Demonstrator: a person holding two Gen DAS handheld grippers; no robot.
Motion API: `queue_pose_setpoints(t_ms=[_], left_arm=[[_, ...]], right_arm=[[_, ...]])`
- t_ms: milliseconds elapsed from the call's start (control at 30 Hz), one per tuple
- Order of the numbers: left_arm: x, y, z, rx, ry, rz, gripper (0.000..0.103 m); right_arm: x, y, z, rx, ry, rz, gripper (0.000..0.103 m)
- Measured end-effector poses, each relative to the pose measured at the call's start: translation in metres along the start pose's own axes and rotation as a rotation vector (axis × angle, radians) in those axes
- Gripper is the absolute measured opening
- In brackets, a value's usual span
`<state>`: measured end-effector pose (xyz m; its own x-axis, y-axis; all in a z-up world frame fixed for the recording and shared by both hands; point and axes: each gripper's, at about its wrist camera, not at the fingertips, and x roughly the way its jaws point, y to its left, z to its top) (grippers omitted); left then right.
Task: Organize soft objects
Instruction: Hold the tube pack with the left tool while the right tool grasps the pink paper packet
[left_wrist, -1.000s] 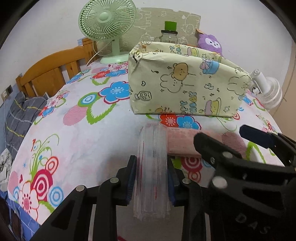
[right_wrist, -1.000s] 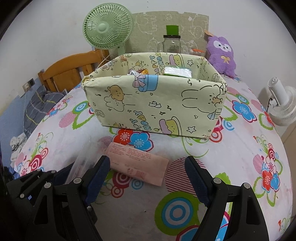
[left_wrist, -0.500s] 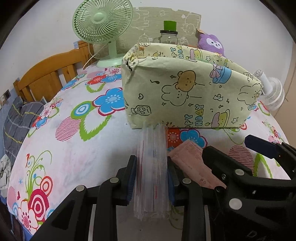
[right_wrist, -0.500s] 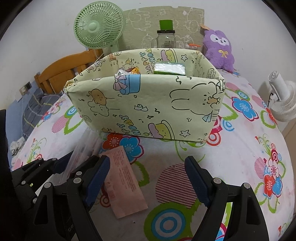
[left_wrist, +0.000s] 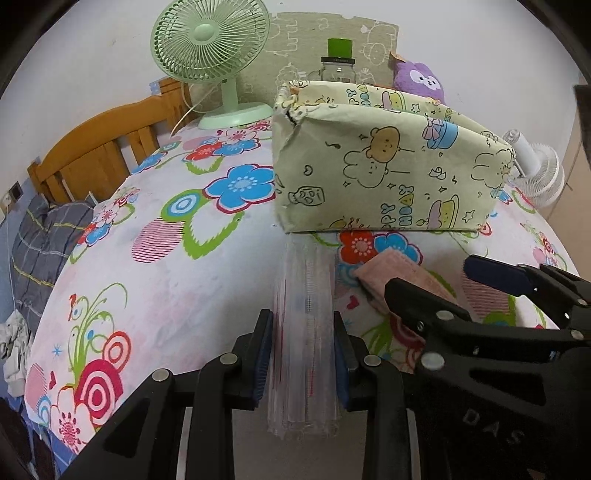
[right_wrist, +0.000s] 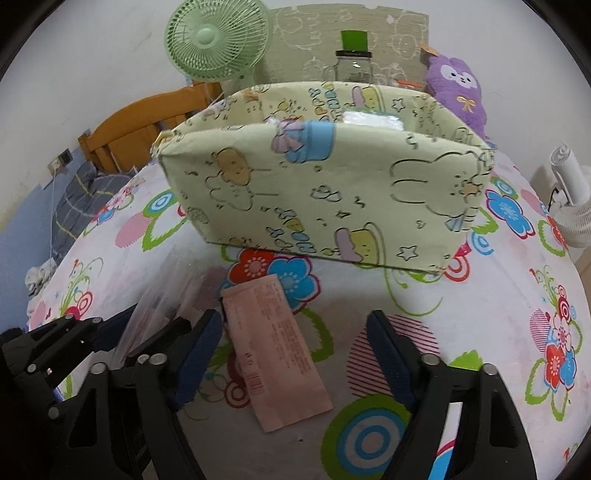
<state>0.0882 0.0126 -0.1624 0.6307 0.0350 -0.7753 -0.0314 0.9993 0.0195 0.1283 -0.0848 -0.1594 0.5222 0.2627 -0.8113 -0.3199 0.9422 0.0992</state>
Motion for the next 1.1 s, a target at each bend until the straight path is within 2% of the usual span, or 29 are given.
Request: queue_pose_setpoints(t_ms=[267, 400, 600, 1100], left_arm=[[0.001, 0.006, 0.000, 0.018, 0.011, -0.015, 0.029], [0.001, 0.005, 0.001, 0.030, 0.007, -0.011, 0.029], [0.001, 0.004, 0.000, 0.035, 0.002, -0.004, 0.029], [-0.005, -0.013, -0.004, 0.044, 0.005, -0.031, 0.029]], right_arm=[[0.009, 0.008, 0.004, 0.001, 0.031, 0.000, 0.067], [0.012, 0.013, 0.005, -0.010, 0.036, -0.037, 0.057], [0.012, 0.017, 0.005, -0.015, 0.039, -0.043, 0.044], [-0.003, 0.002, -0.005, 0.028, 0.040, -0.059, 0.040]])
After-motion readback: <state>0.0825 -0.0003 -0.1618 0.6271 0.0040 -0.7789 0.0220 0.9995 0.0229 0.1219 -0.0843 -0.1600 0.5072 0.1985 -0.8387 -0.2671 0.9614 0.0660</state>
